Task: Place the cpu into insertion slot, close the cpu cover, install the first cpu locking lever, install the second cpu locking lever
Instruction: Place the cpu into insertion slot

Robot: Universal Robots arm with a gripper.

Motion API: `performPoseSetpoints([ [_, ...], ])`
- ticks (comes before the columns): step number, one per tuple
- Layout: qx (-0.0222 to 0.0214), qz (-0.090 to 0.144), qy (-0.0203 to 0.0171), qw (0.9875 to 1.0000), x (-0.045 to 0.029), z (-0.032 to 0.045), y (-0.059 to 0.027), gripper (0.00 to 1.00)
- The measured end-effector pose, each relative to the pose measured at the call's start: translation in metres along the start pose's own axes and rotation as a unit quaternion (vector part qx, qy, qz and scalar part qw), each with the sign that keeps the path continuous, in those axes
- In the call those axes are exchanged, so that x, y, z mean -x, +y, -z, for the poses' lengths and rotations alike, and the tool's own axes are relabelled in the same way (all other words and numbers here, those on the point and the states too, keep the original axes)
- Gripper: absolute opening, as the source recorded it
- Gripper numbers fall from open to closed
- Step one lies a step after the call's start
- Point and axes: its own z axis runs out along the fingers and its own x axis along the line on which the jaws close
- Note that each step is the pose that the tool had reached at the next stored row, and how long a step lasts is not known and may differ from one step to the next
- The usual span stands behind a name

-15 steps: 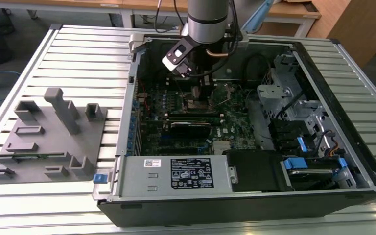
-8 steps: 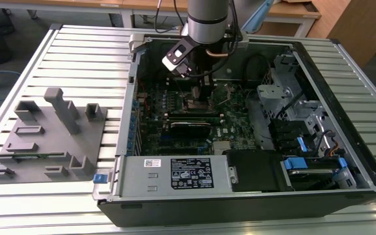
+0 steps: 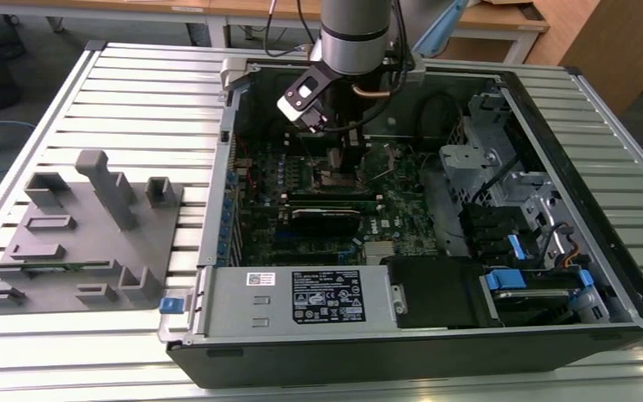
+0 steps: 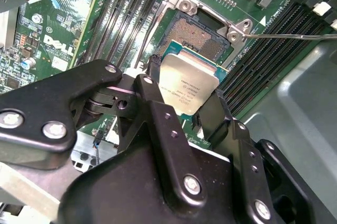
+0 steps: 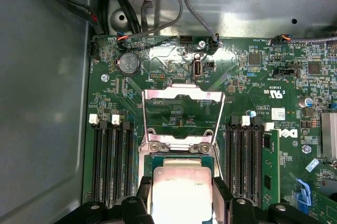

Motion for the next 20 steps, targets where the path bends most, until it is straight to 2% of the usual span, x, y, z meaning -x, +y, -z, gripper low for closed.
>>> performPoseSetpoints([
  [4,-0.0016,0.0,-0.005,1.0,0.0,0.0,0.0,0.54],
  [7,-0.0017,0.0,-0.0058,1.0,0.0,-0.0001,0.0,0.54],
  [10,-0.0035,0.001,-0.0111,0.9999,0.0,-0.0016,-0.0002,0.54],
  [11,-0.0037,0.001,-0.0119,0.9999,-0.0001,-0.0021,-0.0002,0.54],
  [20,-0.0038,0.002,-0.0119,0.9999,-0.0001,-0.0091,-0.0009,0.54],
])
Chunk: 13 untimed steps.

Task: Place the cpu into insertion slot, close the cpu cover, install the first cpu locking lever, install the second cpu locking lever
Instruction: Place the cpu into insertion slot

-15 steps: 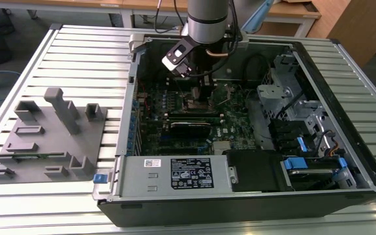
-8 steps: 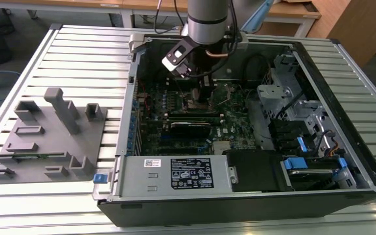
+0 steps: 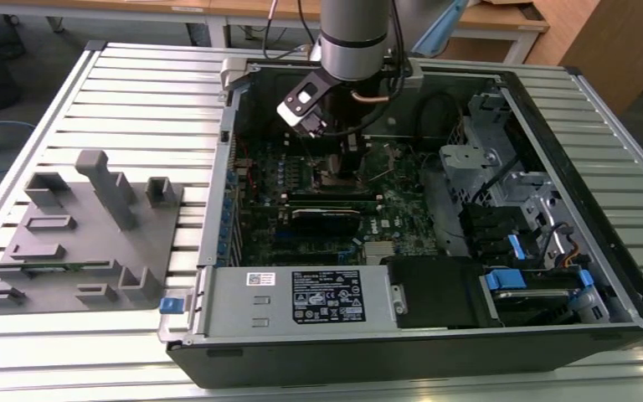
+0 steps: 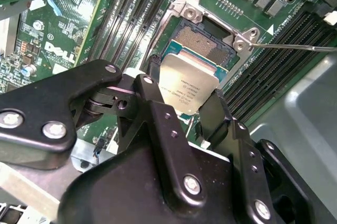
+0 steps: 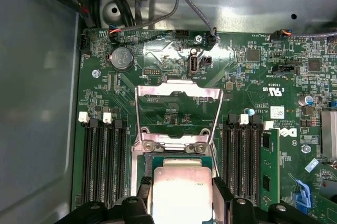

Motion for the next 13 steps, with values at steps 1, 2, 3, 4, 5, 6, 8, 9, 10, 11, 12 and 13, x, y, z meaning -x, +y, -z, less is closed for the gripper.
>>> performPoseSetpoints([
  [1,0.0,0.0,0.0,1.0,0.0,0.0,0.0,0.54],
  [2,0.0,0.0,0.0,1.0,0.0,0.0,0.0,0.54],
  [3,0.0,0.0,0.0,1.0,0.0,-0.0001,0.0,0.54],
  [4,0.0001,0.0,0.0002,1.0,-0.0001,-0.0004,-0.0003,0.54],
  [5,0.0001,0.001,0.0003,1.0,-0.0002,-0.0007,-0.0007,0.54],
  [6,0.0001,0.001,0.0002,1.0,-0.0004,-0.001,-0.0014,0.54],
  [8,0.0001,0.001,0.0002,1.0,-0.0009,-0.0018,-0.003,0.54],
  [9,0.0001,0.001,0.0002,1.0,-0.001,-0.0024,-0.0036,0.54],
  [10,0.0001,0.001,0.0002,1.0,-0.0012,-0.0032,-0.0042,0.54],
  [11,0.0001,0.001,0.0002,1.0,-0.0014,-0.0041,-0.0048,0.54],
  [12,0.0,0.001,0.0002,1.0,-0.0017,-0.0049,-0.0051,0.54],
  [13,0.0,0.001,0.0001,1.0,-0.0019,-0.0057,-0.0054,0.54],
])
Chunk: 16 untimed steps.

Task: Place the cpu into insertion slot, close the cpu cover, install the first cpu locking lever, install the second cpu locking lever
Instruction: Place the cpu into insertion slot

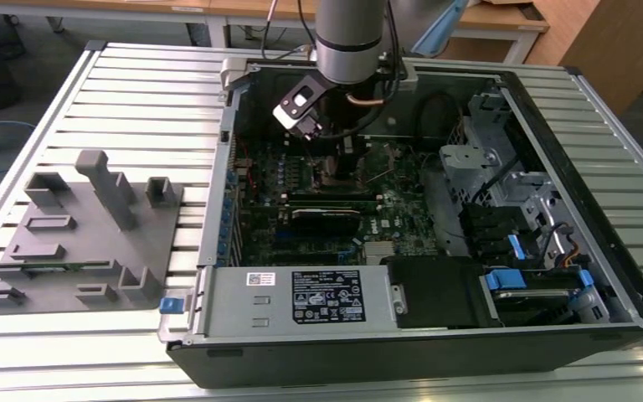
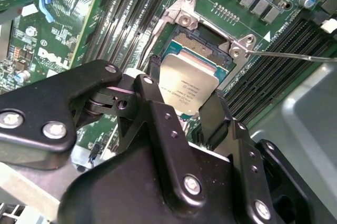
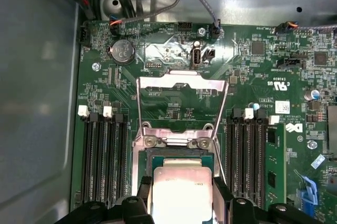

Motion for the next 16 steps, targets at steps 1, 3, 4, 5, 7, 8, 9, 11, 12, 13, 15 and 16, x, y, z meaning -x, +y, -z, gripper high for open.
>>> performPoseSetpoints([
  [1,0.0,0.0,0.0,1.0,-0.0002,-0.001,-0.0003,0.54],
  [3,0.0001,0.0,0.0002,1.0,-0.0004,-0.0037,-0.0008,0.54],
  [4,0.0001,0.001,0.0004,1.0,-0.0004,-0.0052,-0.001,0.54],
  [5,0.0001,0.001,0.0007,1.0,-0.0005,-0.0069,-0.0011,0.54],
  [7,0.0001,0.001,0.0012,1.0,-0.0005,-0.01,-0.0014,0.54],
  [8,0.0001,0.001,0.0012,1.0,-0.0006,-0.0108,-0.0015,0.54],
  [9,0.0001,0.001,0.0011,1.0,-0.0006,-0.0115,-0.0015,0.54],
  [11,0.0001,0.001,0.0011,1.0,-0.0006,-0.0137,-0.0017,0.54],
  [12,0.0001,0.001,0.0011,1.0,-0.0006,-0.015,-0.0018,0.54],
  [13,0.0001,0.001,0.0011,1.0,-0.0006,-0.0158,-0.0019,0.54],
  [15,0.0001,0.001,0.0011,1.0,-0.0006,-0.0169,-0.002,0.54],
  [16,0.0,0.001,0.0011,1.0,-0.0006,-0.017,-0.002,0.54],
])
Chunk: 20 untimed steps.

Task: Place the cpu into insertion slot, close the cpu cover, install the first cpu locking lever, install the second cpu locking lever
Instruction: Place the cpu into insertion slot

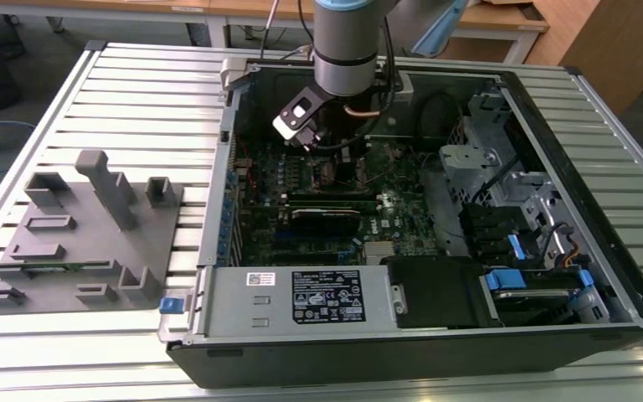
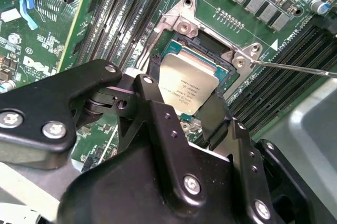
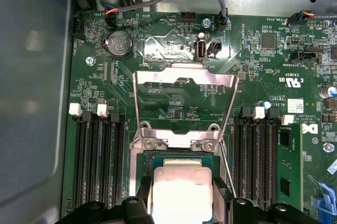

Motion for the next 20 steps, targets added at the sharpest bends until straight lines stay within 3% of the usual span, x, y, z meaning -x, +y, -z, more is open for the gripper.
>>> performPoseSetpoints([
  [20,0.0001,0.0,0.0003,1.0,-0.001,-0.0004,0.0,0.54],
])
